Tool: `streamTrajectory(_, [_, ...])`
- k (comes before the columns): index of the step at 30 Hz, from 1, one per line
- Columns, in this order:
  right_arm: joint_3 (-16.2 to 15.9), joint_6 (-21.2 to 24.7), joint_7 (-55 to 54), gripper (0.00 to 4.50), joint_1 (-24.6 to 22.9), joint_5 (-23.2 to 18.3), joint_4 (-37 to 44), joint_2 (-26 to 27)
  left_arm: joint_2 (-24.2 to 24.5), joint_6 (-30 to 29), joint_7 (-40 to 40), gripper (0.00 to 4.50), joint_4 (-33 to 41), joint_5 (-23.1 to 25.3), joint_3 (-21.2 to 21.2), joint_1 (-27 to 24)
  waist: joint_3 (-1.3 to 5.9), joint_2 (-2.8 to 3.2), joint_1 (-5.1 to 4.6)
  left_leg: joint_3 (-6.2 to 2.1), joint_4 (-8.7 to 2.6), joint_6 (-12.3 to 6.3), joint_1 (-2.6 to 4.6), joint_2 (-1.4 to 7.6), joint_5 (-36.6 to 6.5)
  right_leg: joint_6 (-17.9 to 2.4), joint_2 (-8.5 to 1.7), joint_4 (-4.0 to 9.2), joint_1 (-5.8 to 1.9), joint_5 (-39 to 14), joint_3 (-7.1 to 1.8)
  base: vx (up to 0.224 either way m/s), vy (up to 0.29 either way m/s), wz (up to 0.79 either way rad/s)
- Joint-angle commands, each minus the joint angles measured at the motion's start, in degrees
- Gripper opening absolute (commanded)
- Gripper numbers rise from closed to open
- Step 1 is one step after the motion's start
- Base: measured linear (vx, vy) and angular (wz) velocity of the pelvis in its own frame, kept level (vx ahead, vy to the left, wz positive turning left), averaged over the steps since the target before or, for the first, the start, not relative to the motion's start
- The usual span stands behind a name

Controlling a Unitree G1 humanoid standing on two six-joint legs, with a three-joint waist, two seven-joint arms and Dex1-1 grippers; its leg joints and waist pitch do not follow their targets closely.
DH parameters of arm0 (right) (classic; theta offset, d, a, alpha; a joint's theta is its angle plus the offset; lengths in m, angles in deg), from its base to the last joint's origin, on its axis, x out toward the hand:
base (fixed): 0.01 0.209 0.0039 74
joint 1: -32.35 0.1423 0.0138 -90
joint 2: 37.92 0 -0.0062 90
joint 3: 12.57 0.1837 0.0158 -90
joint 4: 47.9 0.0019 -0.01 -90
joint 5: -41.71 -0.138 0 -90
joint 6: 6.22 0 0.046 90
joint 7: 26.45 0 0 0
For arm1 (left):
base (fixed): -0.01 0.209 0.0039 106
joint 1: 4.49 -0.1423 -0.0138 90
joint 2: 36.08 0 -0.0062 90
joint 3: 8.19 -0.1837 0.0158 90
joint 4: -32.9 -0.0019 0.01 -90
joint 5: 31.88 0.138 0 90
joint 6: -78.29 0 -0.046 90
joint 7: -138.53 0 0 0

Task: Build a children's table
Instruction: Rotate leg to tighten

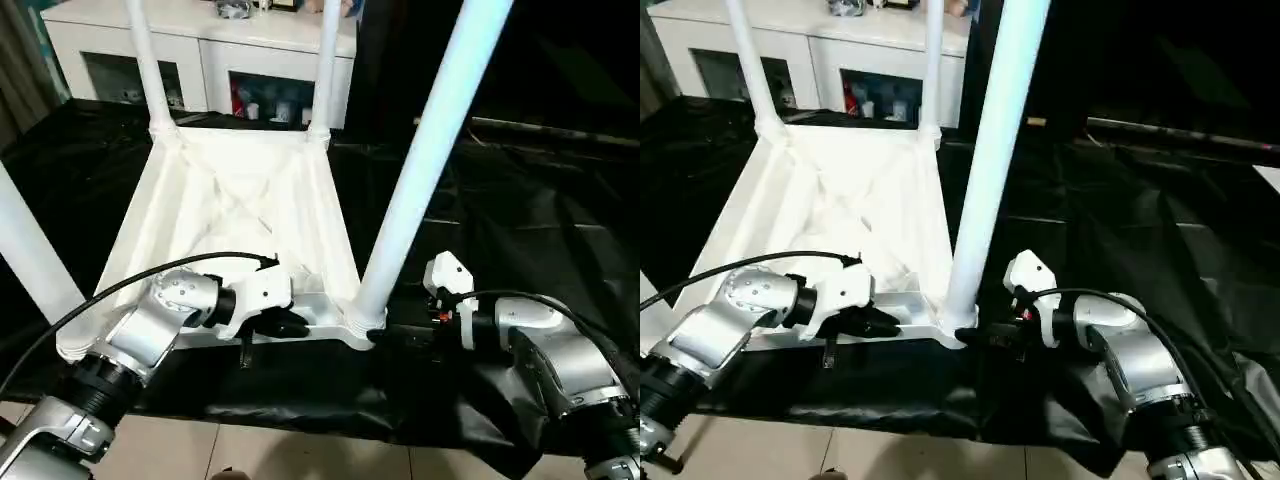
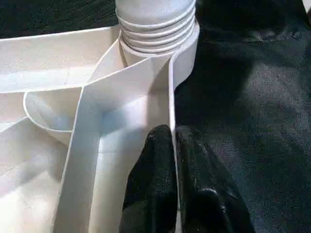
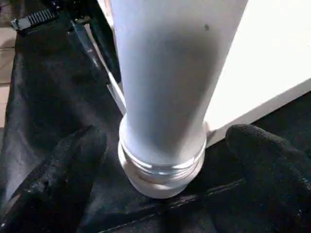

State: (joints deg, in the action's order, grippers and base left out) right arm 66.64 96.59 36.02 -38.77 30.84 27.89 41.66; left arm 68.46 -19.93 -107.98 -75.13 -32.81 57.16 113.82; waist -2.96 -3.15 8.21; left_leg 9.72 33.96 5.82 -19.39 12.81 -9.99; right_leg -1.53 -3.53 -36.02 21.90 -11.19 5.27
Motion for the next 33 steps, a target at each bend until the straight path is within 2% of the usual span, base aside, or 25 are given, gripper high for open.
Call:
streamTrajectory(1, [-0.2, -1.1, -0.6, 4.50, 1.1, 0.6, -0.5, -0.2, -0.1, -0.9, 0.5, 0.79, -1.3, 1.6, -0.8, 0.6, 3.10, 0.54, -0.33, -0.33, -4.36, 0.02, 0.19, 0.70, -17.0, -5.3, -4.65, 5.92, -1.75, -23.3, -3.14, 0.000, 0.000, 0.00])
streamTrajectory(6, [-0.3, -2.0, -0.7, 4.50, 1.1, 0.9, -1.4, 0.1, -0.7, -0.9, 0.6, 0.79, -2.4, 1.3, -0.2, 0.6, 3.13, 0.63, -0.37, -0.32, -4.38, 0.01, 0.27, 0.79, -16.9, -5.9, -4.72, 5.91, -1.76, -22.4, -3.19, 0.000, 0.000, 0.00])
streamTrajectory(11, [-0.7, -2.9, -0.4, 4.50, 1.1, 1.5, -2.5, 0.2, -1.1, -0.8, 0.4, 0.29, -3.0, 0.4, 0.8, 0.7, 2.98, 0.65, -0.43, -0.40, -4.48, 0.11, 0.31, 0.75, -18.5, -5.6, -4.77, 6.20, -1.75, -24.3, -3.08, 0.000, 0.000, 0.00])
streamTrajectory(14, [-1.2, -3.5, -1.5, 4.50, 1.4, 2.7, -3.0, 0.1, -1.1, -1.0, 0.0, 0.03, -3.0, 0.3, 1.1, 0.7, 3.05, 0.51, -0.49, -0.41, -4.46, 0.13, 0.13, 0.70, -17.6, -5.3, -4.78, 6.10, -1.87, -24.0, -3.14, 0.000, 0.000, 0.00])
streamTrajectory(24, [-0.7, -5.4, -5.2, 4.50, 3.4, 3.1, -5.6, 3.5, -0.9, -1.3, -0.7, 0.03, -2.6, 0.6, 1.0, -0.2, 3.10, 0.72, -0.61, -0.35, -4.61, 0.16, 0.15, 0.83, -16.7, -6.7, -4.72, 5.73, -1.81, -21.0, -3.26, 0.000, 0.000, 0.00])
streamTrajectory(28, [-1.3, -4.3, -4.6, 4.50, 3.5, 3.1, -5.4, 3.9, -0.7, -1.5, -0.7, 0.03, -2.4, 0.8, 1.0, -0.3, 3.01, 0.69, -0.63, -0.32, -4.62, 0.18, 0.20, 0.78, -17.2, -6.3, -4.73, 5.88, -1.83, -22.2, -3.30, 0.000, 0.000, 0.00])
streamTrajectory(30, [-1.4, -4.3, -4.7, 4.22, 3.5, 3.1, -5.5, 3.9, -0.7, -1.6, -0.8, 0.00, -2.4, 0.8, 1.0, -0.3, 3.00, 0.76, -0.64, -0.33, -4.65, 0.24, 0.29, 0.82, -17.3, -6.2, -4.77, 5.95, -1.76, -22.7, -3.31, 0.000, 0.000, 0.00])
streamTrajectory(33, [-1.6, -4.2, -4.9, 4.13, 3.7, 3.2, -5.8, 4.4, -0.6, -1.7, -0.9, 0.00, -2.5, 0.8, 1.1, -0.3, 3.00, 0.72, -0.63, -0.33, -4.68, 0.21, 0.23, 0.80, -17.3, -6.1, -4.76, 5.96, -1.78, -22.7, -3.31, 0.000, 0.000, 0.00])
